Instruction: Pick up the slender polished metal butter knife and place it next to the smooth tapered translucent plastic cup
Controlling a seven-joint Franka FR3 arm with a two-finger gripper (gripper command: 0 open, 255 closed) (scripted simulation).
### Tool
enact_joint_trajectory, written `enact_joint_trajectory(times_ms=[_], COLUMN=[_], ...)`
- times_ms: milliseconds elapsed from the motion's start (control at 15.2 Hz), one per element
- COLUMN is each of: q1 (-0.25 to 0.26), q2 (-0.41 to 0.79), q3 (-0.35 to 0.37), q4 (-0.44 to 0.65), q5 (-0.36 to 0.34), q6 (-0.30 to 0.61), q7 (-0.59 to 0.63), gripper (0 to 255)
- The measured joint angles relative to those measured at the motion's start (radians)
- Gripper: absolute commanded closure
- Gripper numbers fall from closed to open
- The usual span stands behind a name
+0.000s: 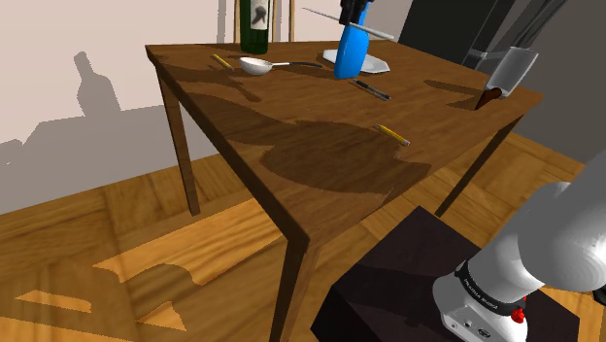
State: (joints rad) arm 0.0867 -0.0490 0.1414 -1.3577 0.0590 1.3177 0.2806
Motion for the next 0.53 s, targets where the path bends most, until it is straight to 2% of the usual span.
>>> enact_joint_trajectory(times_ms=[528], q1=[0.006], q2=[0.094], q3=[0.006], q4=[0.240], q5=[-0.012], q6=[-0.146], q7=[0.015], gripper=[255])
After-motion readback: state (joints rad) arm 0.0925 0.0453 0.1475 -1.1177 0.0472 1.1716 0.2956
